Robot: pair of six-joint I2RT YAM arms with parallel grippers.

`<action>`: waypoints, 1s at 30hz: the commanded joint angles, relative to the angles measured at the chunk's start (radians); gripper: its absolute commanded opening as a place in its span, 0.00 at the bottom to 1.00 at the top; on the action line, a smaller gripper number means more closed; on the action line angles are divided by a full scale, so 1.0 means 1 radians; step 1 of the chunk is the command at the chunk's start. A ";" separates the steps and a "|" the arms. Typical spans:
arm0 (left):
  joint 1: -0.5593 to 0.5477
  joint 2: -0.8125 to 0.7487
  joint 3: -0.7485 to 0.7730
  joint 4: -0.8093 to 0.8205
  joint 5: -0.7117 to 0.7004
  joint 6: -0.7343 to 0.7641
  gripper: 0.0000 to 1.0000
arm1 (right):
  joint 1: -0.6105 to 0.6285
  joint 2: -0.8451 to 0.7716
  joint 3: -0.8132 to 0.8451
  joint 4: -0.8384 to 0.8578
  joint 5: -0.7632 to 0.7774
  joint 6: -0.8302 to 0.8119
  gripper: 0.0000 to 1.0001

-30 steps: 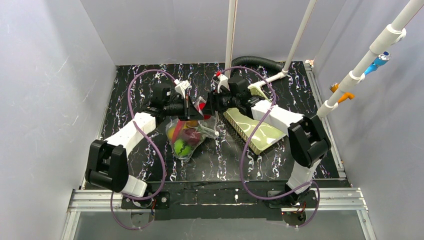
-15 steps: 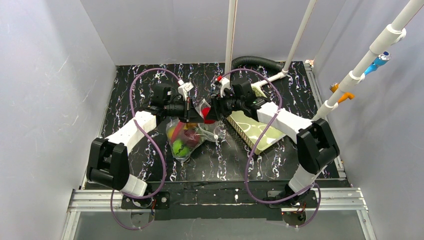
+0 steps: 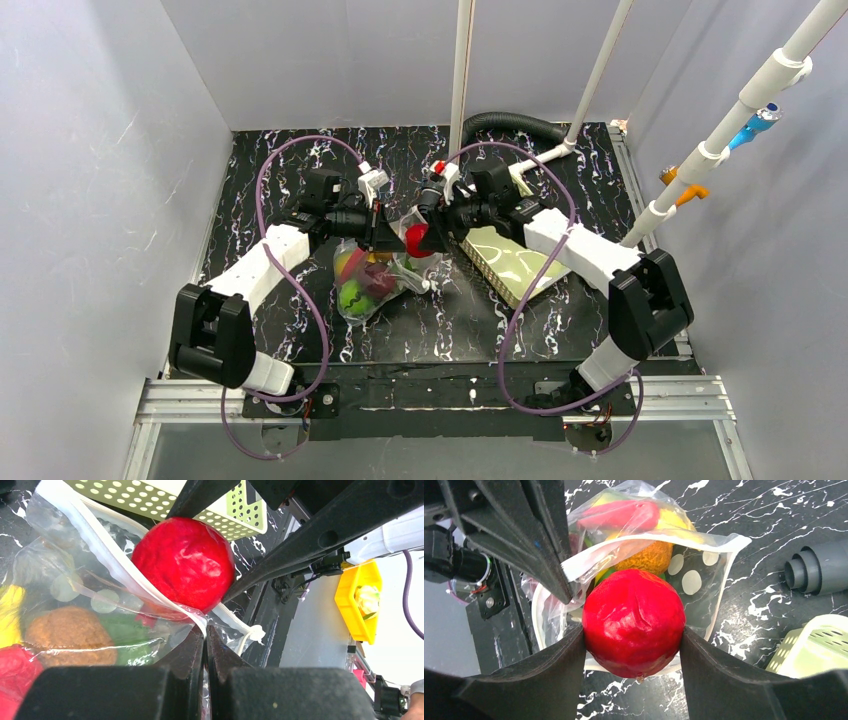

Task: Open the zip-top bag and remove the fake food
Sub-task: Pick up the fake fruit from the zipper food storage bag, then place the fake fruit in the bin.

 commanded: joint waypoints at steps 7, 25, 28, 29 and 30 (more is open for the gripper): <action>0.002 -0.068 -0.013 -0.005 0.079 0.041 0.00 | -0.059 -0.118 -0.028 -0.065 -0.117 -0.149 0.25; 0.002 -0.058 -0.010 -0.008 0.083 0.044 0.00 | -0.300 -0.322 -0.157 -0.038 -0.172 -0.219 0.25; 0.003 -0.059 -0.010 -0.007 0.083 0.045 0.00 | -0.321 -0.319 -0.174 -0.025 -0.144 -0.237 0.24; 0.003 -0.059 -0.009 -0.007 0.084 0.045 0.00 | -0.326 -0.317 -0.176 -0.025 -0.135 -0.244 0.24; 0.002 -0.061 -0.009 -0.007 0.083 0.045 0.00 | -0.331 -0.316 -0.179 -0.024 -0.129 -0.250 0.24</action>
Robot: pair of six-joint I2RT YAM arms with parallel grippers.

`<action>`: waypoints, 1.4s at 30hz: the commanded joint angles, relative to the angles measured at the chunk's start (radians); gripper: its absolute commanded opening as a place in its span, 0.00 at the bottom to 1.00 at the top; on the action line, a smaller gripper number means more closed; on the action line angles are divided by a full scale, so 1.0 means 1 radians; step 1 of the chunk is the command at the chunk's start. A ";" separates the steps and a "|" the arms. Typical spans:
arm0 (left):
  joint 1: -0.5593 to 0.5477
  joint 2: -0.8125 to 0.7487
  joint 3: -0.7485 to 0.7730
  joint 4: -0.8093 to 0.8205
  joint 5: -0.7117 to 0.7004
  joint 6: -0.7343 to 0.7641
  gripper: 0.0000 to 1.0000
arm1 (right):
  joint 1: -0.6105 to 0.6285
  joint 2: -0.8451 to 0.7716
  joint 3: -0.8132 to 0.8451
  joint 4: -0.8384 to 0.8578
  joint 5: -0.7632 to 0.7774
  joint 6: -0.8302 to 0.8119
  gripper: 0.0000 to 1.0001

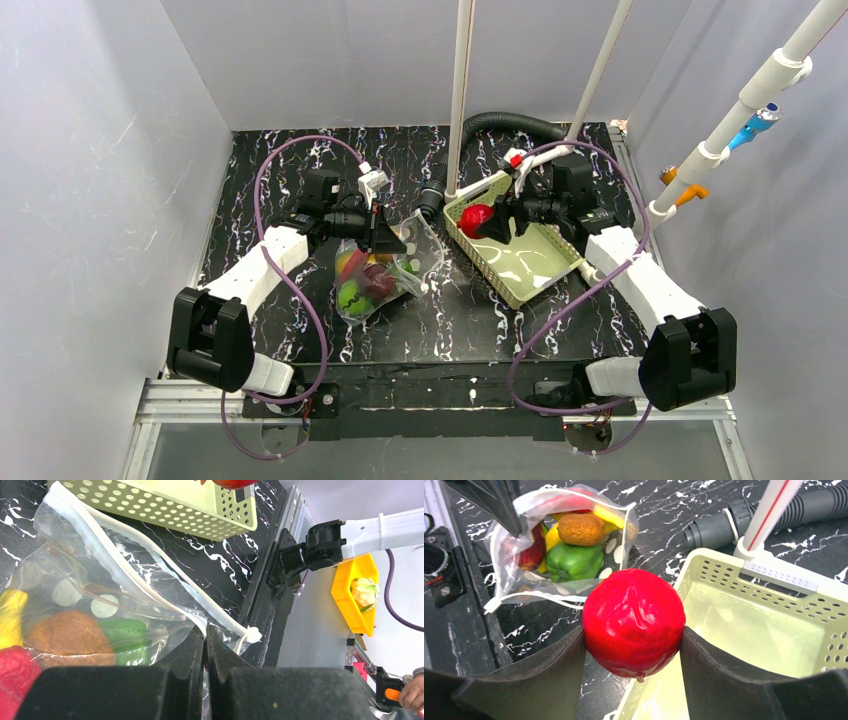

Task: Open the zip-top bag and remove the fake food
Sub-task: Place the fake fruit in the bin.

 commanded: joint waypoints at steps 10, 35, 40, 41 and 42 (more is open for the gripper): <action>0.002 -0.045 -0.002 -0.009 0.040 0.016 0.00 | -0.060 -0.010 -0.039 0.059 0.044 -0.095 0.24; 0.000 -0.044 0.003 -0.010 0.045 0.007 0.00 | -0.094 0.037 -0.070 0.084 0.104 -0.141 0.28; -0.001 -0.047 0.002 -0.010 0.051 0.008 0.00 | -0.093 0.077 -0.073 0.093 0.143 -0.145 0.38; -0.001 -0.047 0.002 -0.010 0.051 0.008 0.00 | -0.093 0.089 -0.071 0.094 0.159 -0.146 0.41; -0.002 -0.047 0.002 -0.010 0.052 0.008 0.00 | -0.094 0.104 -0.070 0.092 0.171 -0.148 0.43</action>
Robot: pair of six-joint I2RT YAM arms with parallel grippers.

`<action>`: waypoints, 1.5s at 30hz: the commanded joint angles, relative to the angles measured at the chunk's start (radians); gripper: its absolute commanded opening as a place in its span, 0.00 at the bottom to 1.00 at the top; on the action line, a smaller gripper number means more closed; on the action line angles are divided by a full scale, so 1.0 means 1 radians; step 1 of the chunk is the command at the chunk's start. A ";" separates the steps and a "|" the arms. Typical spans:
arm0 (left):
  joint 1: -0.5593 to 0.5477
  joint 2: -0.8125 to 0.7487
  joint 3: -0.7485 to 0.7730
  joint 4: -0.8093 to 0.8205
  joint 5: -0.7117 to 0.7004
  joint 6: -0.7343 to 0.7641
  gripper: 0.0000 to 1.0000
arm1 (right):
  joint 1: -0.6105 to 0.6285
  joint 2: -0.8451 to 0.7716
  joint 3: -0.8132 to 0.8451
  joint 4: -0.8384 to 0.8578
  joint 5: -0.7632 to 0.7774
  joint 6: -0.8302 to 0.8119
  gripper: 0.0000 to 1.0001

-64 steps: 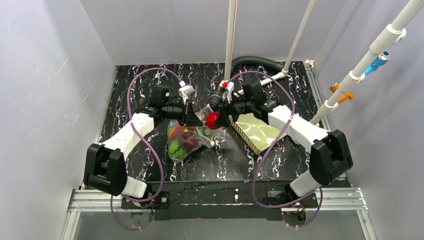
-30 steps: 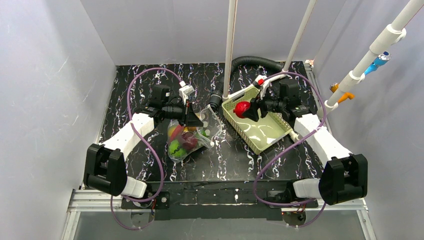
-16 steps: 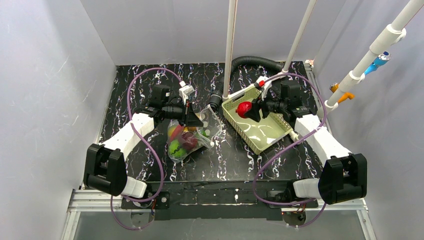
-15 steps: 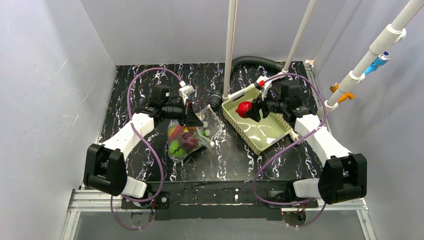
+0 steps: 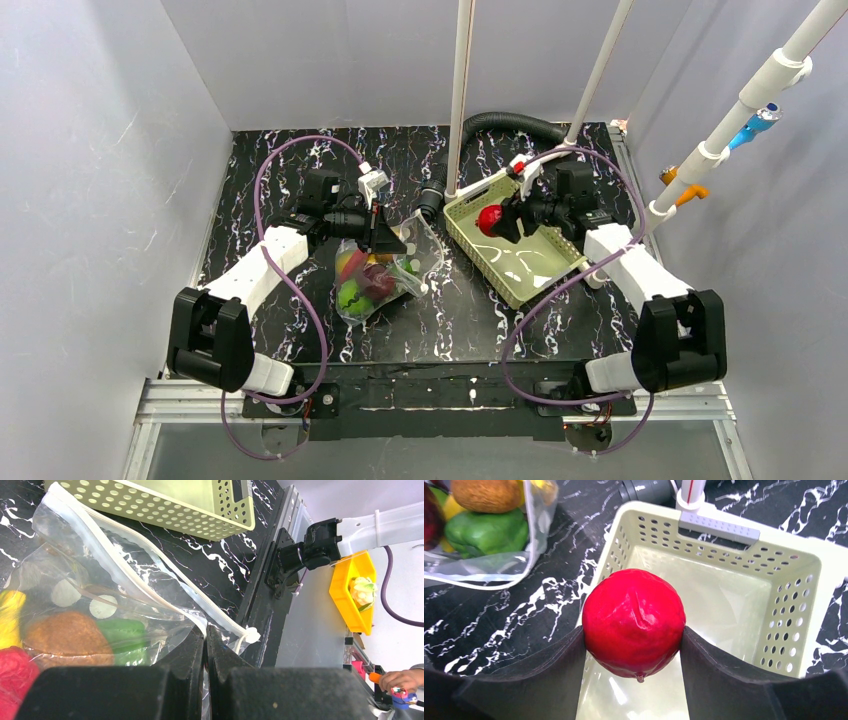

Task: Open the zip-top bag and remove the fake food
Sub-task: Place the fake fruit in the bin.

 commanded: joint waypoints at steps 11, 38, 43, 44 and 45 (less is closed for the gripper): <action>-0.029 -0.048 0.003 -0.004 0.057 0.002 0.00 | -0.004 0.107 0.028 0.011 0.098 -0.017 0.94; -0.113 -0.147 -0.124 0.138 -0.011 -0.213 0.00 | 0.070 -0.064 -0.018 -0.204 -0.569 -0.355 0.97; -0.115 -0.212 -0.191 0.182 -0.060 -0.286 0.00 | 0.181 -0.043 -0.024 -0.153 -0.512 -0.301 0.94; -0.115 -0.221 -0.203 0.182 -0.065 -0.296 0.00 | 0.202 -0.037 -0.026 -0.141 -0.498 -0.287 0.93; -0.115 -0.229 -0.212 0.209 -0.068 -0.309 0.00 | 0.224 -0.029 -0.026 -0.129 -0.481 -0.273 0.92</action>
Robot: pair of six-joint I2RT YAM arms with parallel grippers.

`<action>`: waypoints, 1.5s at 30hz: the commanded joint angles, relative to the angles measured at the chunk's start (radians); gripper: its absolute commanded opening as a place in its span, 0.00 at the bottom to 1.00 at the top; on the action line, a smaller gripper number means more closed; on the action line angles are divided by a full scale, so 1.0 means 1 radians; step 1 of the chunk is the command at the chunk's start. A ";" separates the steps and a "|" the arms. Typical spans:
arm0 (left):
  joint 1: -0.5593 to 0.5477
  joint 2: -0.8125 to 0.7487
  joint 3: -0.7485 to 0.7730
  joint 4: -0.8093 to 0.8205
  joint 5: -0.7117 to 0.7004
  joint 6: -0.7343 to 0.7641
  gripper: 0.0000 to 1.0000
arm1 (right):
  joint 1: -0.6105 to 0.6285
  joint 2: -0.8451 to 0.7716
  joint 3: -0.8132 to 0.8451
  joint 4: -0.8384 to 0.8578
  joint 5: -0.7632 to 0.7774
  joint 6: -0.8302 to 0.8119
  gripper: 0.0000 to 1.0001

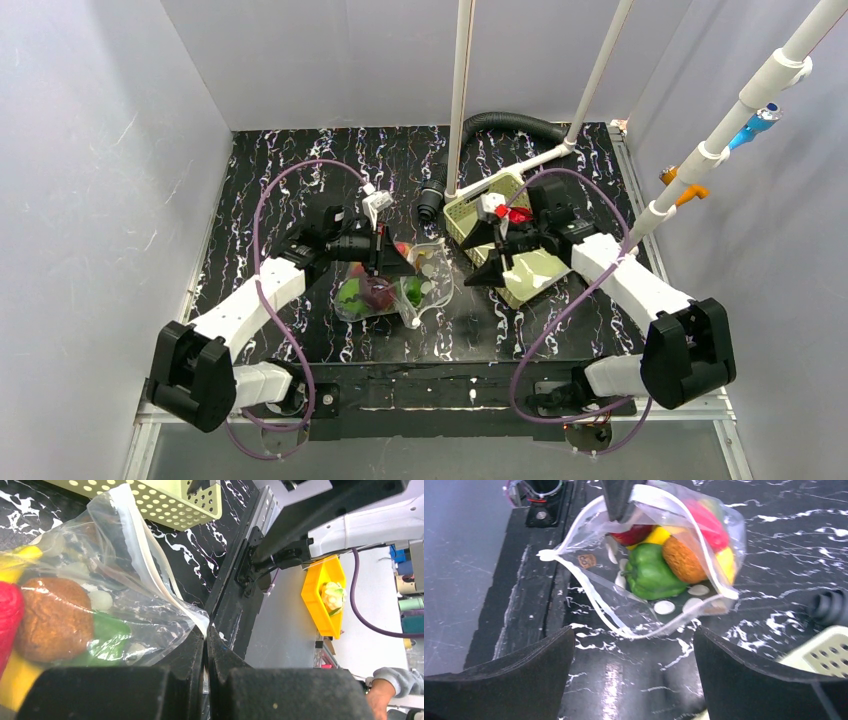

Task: Open the zip-top bag and remove the fake food
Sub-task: Place the fake fruit in the bin, then pick up the fake fruit from the zipper food storage bag.

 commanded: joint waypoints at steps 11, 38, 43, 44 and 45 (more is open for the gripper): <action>-0.005 -0.107 -0.123 0.165 -0.065 -0.164 0.00 | 0.270 0.099 -0.004 0.217 0.155 0.243 0.75; -0.006 -0.196 -0.259 0.173 -0.221 -0.197 0.00 | 0.380 0.346 0.026 0.500 0.511 0.690 0.71; -0.006 -0.190 -0.272 0.181 -0.228 -0.202 0.00 | 0.391 0.358 0.043 0.509 0.510 0.745 0.79; -0.005 -0.194 -0.271 0.181 -0.229 -0.205 0.00 | 0.392 0.360 0.047 0.512 0.510 0.753 0.79; -0.006 -0.197 -0.270 0.182 -0.232 -0.206 0.00 | 0.393 0.364 0.049 0.513 0.511 0.760 0.80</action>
